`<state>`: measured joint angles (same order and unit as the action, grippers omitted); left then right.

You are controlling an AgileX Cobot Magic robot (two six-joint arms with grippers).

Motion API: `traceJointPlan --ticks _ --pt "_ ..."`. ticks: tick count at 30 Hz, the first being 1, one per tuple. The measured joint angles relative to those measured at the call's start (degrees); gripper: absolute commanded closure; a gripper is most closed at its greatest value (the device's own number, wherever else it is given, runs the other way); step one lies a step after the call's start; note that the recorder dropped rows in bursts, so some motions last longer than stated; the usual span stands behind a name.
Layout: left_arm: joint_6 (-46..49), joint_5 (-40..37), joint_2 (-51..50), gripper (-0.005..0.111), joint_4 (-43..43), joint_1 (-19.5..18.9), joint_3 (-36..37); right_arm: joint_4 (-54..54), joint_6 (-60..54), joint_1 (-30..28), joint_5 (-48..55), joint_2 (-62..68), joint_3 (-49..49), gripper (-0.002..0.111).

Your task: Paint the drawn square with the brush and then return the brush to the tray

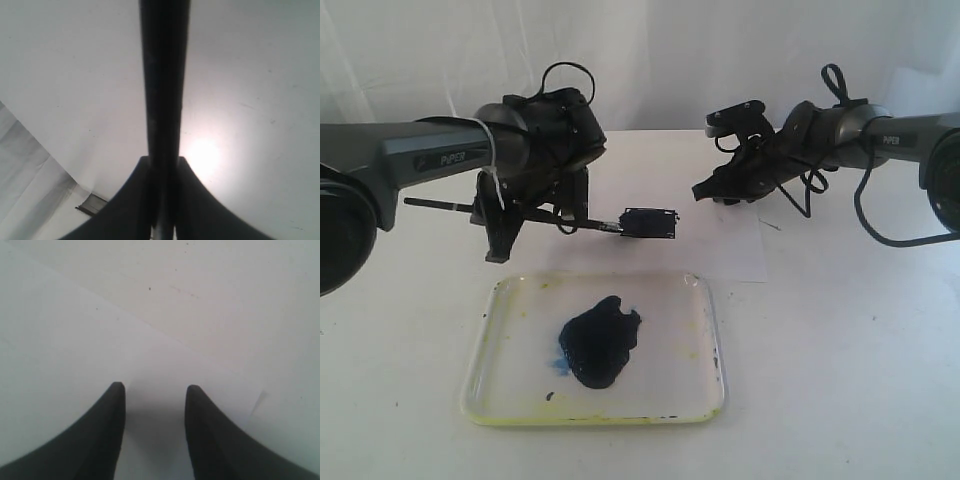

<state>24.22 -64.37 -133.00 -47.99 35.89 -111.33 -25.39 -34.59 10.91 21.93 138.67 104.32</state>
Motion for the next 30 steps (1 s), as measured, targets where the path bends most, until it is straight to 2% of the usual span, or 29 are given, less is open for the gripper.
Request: traceJointPlan --ticks 4,17,24,30 --pt "-2.7 0.0 0.7 0.107 -1.7 0.0 2.8 0.1 0.0 0.0 0.0 0.0 0.0 0.07" --pt "-7.4 0.0 1.0 0.107 -6.2 0.1 3.4 0.2 0.0 0.0 0.0 0.0 0.0 0.07" --pt "-8.3 2.9 3.6 0.107 -0.4 0.1 3.4 0.2 0.0 0.0 0.0 0.0 0.0 0.07" --pt "-9.7 2.9 5.8 0.107 0.7 0.1 3.4 0.2 0.0 0.0 -0.1 0.0 0.0 0.07"
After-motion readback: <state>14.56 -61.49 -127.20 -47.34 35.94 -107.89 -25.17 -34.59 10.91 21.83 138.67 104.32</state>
